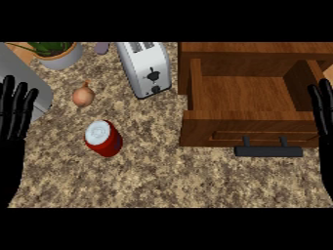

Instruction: Pick up the can, place it into the drawer and close the drawer

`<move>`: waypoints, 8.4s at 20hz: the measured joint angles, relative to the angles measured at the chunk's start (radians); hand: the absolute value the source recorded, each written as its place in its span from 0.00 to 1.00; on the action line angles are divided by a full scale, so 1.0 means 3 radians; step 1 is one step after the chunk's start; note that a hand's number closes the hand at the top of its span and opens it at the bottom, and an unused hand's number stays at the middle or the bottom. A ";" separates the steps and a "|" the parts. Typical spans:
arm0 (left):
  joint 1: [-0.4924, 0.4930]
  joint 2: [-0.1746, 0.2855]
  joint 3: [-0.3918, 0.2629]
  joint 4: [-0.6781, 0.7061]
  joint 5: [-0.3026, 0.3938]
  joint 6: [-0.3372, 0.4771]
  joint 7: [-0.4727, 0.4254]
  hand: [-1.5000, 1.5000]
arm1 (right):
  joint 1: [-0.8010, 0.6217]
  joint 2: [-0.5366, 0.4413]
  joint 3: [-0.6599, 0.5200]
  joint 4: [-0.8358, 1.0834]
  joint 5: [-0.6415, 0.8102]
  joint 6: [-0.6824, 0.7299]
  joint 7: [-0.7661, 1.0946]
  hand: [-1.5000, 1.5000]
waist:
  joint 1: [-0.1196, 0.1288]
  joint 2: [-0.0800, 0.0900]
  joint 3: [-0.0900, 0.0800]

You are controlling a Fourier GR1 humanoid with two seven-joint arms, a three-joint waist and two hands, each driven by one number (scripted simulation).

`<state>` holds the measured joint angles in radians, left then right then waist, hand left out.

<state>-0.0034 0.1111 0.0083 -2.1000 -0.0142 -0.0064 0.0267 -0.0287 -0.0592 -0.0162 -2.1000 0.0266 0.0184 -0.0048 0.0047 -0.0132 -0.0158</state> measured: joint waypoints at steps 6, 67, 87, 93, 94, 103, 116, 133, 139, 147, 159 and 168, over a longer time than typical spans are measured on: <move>-0.0143 0.0215 -0.0018 0.0175 0.0749 -0.0709 -0.0137 0.00 | 0.0067 0.0005 0.0079 0.0028 -0.0022 0.0074 -0.0007 0.00 | -0.0029 0.0040 0.0036; -0.0543 0.0285 0.0285 0.1940 0.1374 -0.1380 0.0852 0.00 | 0.1518 -0.0084 -0.1987 -0.0086 -0.1468 0.1443 0.0258 0.00 | -0.0042 0.0043 0.0052; -0.0954 0.0451 0.0547 0.4058 0.0493 -0.1604 -0.0872 0.00 | 0.1424 -0.0004 -0.2228 -0.0234 -0.1645 0.1593 0.0542 0.00 | -0.0056 0.0049 0.0050; -0.1123 0.0486 0.0561 0.4664 0.0340 -0.1669 -0.1238 0.00 | 0.1446 -0.0057 -0.2389 -0.0235 -0.1809 0.1698 0.0619 0.00 | -0.0062 0.0050 0.0050; -0.1175 0.0474 0.0570 0.4790 0.0321 -0.1659 -0.1296 0.00 | 0.1482 -0.0032 -0.2408 -0.0262 -0.1816 0.1732 0.0609 0.00 | -0.0066 0.0051 0.0049; -0.1514 0.0418 0.0571 0.5593 0.0145 -0.1694 -0.1734 0.00 | 0.1428 0.0053 -0.2444 -0.0346 -0.1827 0.1761 0.0732 0.00 | -0.0071 0.0054 0.0049; -0.1803 0.0299 0.0651 0.5944 0.0250 -0.1964 -0.1644 1.00 | 0.1430 0.0082 -0.2514 -0.0489 -0.1983 0.1776 0.0955 0.00 | -0.0061 0.0049 0.0051; -0.1711 -0.0169 0.1039 0.5114 0.0750 -0.0978 -0.1610 1.00 | 0.1534 0.0155 -0.2586 -0.0595 -0.2091 0.1718 0.1022 0.00 | 0.0012 0.0015 0.0057; -0.1508 -0.0317 0.0814 0.4178 0.0922 -0.0507 -0.1210 1.00 | 0.1608 0.0186 -0.2568 -0.0622 -0.2092 0.1721 0.0940 0.00 | 0.0012 0.0014 0.0058; -0.1419 -0.0360 0.0275 0.2971 0.0999 0.0177 -0.0430 1.00 | 0.1609 0.0184 -0.2466 -0.0613 -0.2027 0.1649 0.0889 0.00 | -0.0004 0.0022 0.0056; -0.1945 -0.0358 -0.0137 0.2344 0.0804 0.1005 0.0359 1.00 | 0.1695 0.0134 -0.2373 -0.0701 -0.2068 0.1547 0.0921 0.00 | -0.0049 0.0037 0.0054; -0.2729 -0.0364 -0.0261 0.2777 0.0850 0.1418 0.0528 1.00 | 0.1622 0.0183 -0.2297 -0.0637 -0.1970 0.1551 0.0856 0.00 | -0.0075 0.0045 0.0053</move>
<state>-0.8222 0.0017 -0.0699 -1.2669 0.2407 0.4190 0.1851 0.4578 -0.0043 -0.7053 -2.2910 -0.5646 0.4836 0.2520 -0.0177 0.0004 0.0002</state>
